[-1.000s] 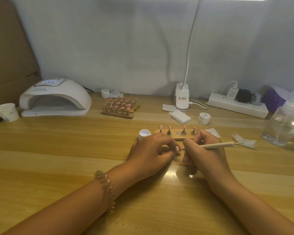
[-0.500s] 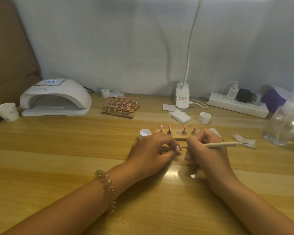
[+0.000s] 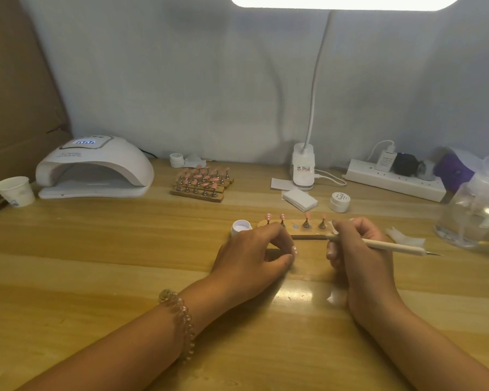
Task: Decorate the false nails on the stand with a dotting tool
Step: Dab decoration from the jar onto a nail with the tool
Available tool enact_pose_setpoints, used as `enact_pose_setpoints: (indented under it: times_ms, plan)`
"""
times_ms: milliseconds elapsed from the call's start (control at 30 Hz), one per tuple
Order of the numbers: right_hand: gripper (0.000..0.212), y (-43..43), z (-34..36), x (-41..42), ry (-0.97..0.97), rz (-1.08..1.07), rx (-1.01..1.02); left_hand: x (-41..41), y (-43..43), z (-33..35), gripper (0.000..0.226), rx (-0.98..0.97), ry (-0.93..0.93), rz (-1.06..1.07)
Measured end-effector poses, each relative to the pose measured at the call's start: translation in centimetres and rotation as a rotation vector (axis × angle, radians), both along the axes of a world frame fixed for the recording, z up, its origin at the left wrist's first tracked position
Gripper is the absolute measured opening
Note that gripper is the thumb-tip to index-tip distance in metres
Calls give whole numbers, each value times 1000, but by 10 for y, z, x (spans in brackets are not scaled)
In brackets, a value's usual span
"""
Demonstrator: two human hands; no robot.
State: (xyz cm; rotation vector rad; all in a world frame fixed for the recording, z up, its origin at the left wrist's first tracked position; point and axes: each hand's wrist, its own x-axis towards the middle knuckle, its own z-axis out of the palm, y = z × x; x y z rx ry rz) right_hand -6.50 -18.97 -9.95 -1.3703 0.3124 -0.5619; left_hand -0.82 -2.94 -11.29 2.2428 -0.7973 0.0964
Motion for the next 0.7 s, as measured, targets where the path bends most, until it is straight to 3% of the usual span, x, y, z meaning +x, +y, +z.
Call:
enact_pose_setpoints:
  times_ms: [367,600,700]
  plan:
    - [36,4,3,-1,10,30,-113,-3,-1,-2,6,57,-123,131]
    - [25,4,5,-5,-26,79,-74,3,19,8,21,110,-274,267]
    - [26,0,3,-4,-18,71,-71,20,38,12,36,108,-171,404]
